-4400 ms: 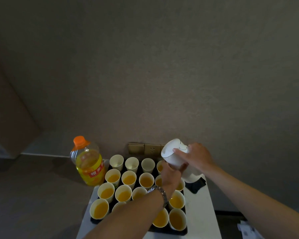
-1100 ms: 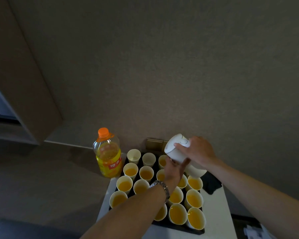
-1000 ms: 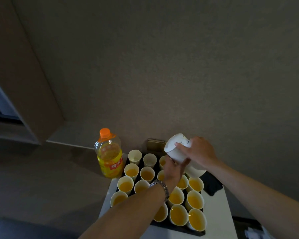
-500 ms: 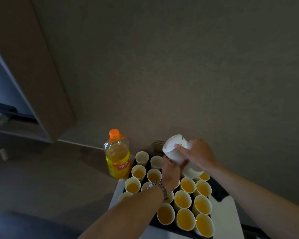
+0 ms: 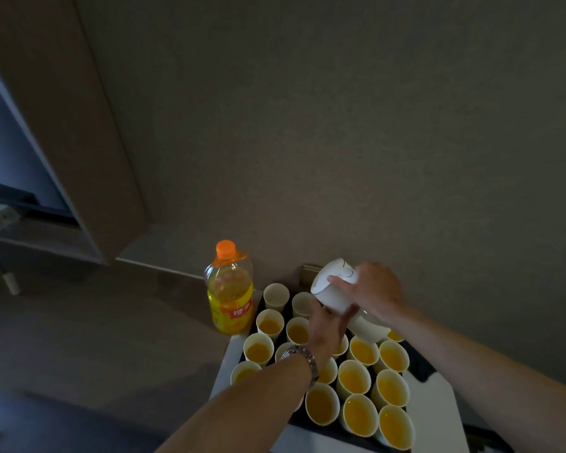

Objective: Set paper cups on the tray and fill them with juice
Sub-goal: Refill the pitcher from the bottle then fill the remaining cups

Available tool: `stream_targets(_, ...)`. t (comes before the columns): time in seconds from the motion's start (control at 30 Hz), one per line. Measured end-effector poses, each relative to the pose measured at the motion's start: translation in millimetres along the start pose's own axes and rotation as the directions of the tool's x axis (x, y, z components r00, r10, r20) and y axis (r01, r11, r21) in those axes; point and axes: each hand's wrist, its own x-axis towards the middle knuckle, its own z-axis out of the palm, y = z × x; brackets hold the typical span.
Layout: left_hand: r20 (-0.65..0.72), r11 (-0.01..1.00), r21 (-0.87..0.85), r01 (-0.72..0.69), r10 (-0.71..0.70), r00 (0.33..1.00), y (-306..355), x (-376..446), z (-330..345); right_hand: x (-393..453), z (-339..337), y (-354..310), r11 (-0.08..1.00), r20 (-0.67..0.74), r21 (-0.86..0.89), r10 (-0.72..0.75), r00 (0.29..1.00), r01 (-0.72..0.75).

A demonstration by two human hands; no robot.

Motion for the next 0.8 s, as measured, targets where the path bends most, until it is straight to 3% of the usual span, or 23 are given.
stream_targets(0.33,0.065,0.985,-0.119,0.126,-0.119,0.991,-2,-3,-3,7,5,-16,0.997,0.082,-0.077,0.022,0.996,-0.016)
stream_targets(0.8,0.149,0.969,-0.181,0.170,-0.144,0.978,1,-7,-11,14,7,-27,0.995,0.148,-0.098,0.045,0.988,-0.030)
